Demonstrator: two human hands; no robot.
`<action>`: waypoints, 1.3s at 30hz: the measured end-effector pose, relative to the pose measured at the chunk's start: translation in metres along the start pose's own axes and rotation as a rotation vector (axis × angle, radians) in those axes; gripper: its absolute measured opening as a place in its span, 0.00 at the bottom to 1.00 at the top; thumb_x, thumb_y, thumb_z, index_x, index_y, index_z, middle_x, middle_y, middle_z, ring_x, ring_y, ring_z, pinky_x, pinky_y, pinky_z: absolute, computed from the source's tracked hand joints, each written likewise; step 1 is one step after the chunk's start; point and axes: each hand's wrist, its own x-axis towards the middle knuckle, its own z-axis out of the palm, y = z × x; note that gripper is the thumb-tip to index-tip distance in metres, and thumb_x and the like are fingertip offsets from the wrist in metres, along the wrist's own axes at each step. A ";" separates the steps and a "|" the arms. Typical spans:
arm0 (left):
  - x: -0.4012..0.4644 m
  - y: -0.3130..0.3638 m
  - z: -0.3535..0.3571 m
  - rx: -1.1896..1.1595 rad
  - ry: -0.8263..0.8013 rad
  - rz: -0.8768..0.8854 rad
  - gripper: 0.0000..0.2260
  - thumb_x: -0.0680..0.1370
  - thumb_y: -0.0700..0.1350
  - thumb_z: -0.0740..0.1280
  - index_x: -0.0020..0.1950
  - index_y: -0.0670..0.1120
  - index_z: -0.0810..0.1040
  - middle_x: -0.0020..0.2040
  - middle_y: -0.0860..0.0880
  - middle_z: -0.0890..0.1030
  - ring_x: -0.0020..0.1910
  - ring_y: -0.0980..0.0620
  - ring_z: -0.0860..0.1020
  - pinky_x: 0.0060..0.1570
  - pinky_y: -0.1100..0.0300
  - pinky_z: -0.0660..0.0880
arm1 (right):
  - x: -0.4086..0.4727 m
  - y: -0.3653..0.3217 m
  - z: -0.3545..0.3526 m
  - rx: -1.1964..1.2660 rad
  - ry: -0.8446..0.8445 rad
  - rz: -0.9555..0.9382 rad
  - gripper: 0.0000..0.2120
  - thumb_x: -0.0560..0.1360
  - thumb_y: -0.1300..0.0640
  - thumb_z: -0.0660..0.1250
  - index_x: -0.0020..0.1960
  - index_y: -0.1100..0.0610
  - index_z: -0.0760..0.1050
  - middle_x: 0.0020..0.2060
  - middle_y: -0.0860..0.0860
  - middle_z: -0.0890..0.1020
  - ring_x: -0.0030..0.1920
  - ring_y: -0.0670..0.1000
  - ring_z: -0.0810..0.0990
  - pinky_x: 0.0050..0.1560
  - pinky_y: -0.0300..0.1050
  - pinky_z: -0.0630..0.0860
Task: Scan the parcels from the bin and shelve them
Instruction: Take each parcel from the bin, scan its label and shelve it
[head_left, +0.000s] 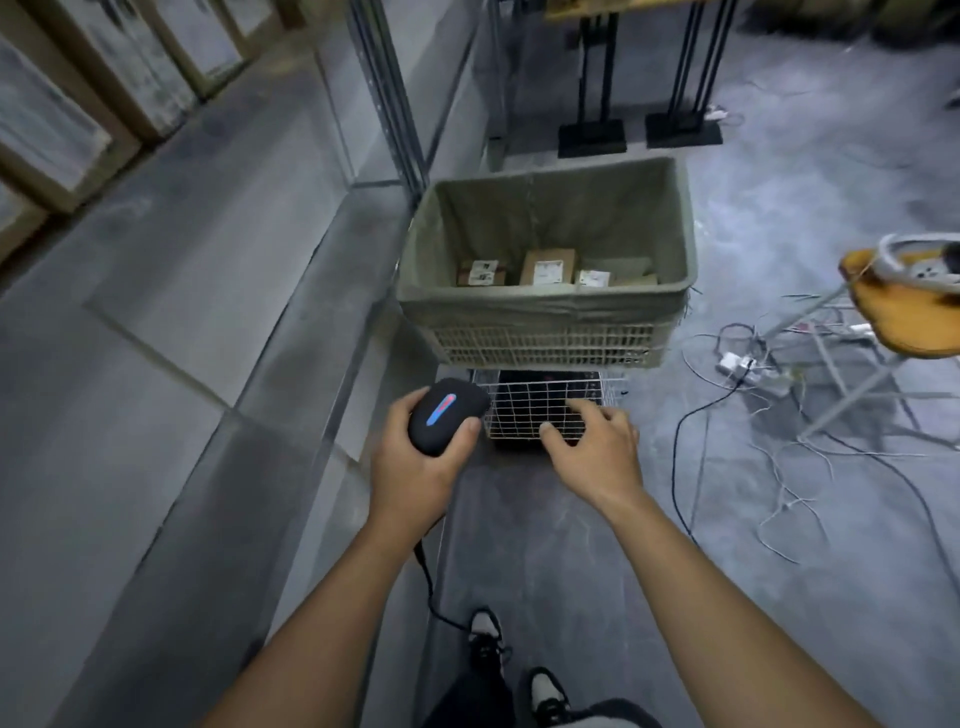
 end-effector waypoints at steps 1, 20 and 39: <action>0.010 0.001 0.008 -0.004 -0.020 -0.003 0.21 0.72 0.51 0.80 0.62 0.55 0.77 0.52 0.58 0.84 0.48 0.61 0.83 0.50 0.57 0.82 | 0.007 0.004 -0.004 -0.004 0.016 0.008 0.29 0.77 0.38 0.65 0.74 0.46 0.69 0.72 0.56 0.66 0.73 0.58 0.63 0.71 0.55 0.67; 0.284 0.018 0.128 -0.156 -0.194 -0.019 0.24 0.68 0.64 0.76 0.61 0.62 0.76 0.53 0.56 0.84 0.46 0.47 0.85 0.47 0.40 0.83 | 0.251 -0.071 -0.041 -0.032 0.189 0.122 0.28 0.78 0.42 0.67 0.76 0.45 0.67 0.71 0.55 0.66 0.74 0.57 0.63 0.72 0.56 0.66; 0.395 0.018 0.295 0.010 -0.448 -0.139 0.23 0.72 0.53 0.79 0.63 0.59 0.73 0.51 0.66 0.80 0.49 0.72 0.78 0.46 0.76 0.71 | 0.480 0.024 -0.035 -0.303 -0.041 0.457 0.37 0.75 0.36 0.67 0.79 0.49 0.62 0.72 0.61 0.65 0.71 0.63 0.64 0.69 0.57 0.67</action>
